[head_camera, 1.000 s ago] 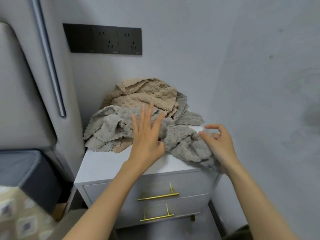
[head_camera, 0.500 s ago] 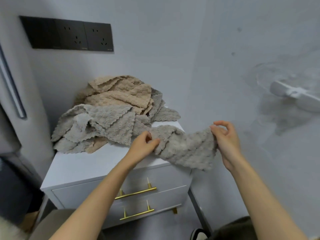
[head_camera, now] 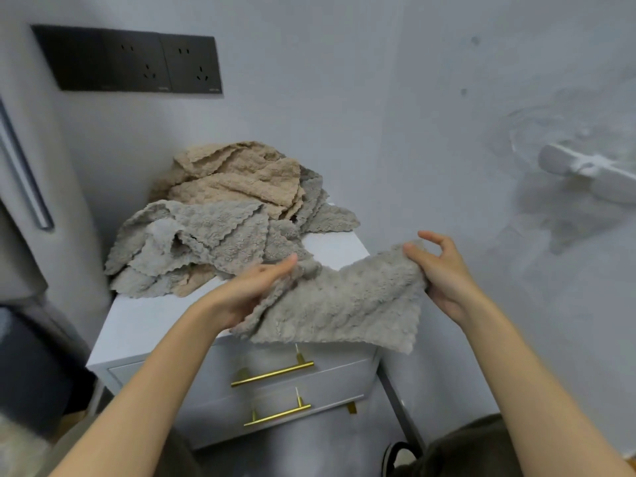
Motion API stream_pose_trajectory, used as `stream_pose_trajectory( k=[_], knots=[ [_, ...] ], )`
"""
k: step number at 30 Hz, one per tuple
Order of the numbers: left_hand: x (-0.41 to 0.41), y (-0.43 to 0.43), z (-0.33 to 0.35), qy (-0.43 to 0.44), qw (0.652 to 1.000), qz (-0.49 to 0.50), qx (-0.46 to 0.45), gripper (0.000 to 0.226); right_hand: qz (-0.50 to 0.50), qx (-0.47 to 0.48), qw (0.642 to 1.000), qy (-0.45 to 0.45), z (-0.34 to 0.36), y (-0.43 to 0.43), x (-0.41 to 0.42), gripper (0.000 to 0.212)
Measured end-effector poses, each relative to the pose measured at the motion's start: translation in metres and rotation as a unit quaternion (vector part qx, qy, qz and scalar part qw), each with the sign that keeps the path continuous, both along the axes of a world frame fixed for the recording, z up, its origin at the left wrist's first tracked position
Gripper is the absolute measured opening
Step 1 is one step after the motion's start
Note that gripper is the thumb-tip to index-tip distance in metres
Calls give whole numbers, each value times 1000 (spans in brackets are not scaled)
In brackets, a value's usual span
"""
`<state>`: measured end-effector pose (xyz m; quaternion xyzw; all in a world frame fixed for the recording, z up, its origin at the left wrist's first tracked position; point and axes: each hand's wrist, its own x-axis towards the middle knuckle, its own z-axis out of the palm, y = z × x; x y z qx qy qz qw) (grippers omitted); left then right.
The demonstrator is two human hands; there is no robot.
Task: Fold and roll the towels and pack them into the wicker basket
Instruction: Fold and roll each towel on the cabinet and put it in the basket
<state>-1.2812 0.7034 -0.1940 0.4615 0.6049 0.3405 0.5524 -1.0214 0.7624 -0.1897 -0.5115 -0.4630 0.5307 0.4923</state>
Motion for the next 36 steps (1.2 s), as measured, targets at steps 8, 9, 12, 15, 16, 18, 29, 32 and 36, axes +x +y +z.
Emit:
stream_pose_trajectory(
  k=[8,9,12,15,16,18,29,32,36],
  knots=[
    [-10,10,-37,317,933,121,117,40,59,39,973,-219,-10,-8,-6,70],
    [-11,11,-36,326,929,119,127,32,47,51,966,-247,-12,-7,-4,66],
    [-13,15,-33,190,967,133,103,29,41,76,938,-335,-17,-5,3,57],
    [-16,16,-24,-12,986,163,38,23,19,87,937,-338,-19,-3,10,51],
    [-18,16,-21,-65,983,168,30,20,1,96,944,-316,-19,-2,12,50],
    [-25,17,-15,-144,973,175,43,19,-47,108,963,-242,-16,-2,15,49],
    [-42,-8,7,-96,970,117,192,42,56,103,981,-155,-5,-1,23,52],
    [-51,-7,-4,98,945,161,267,25,11,152,963,-222,-9,2,26,31],
    [-53,-6,-4,189,901,177,348,18,-32,219,921,-321,-10,5,29,7]
  ],
)
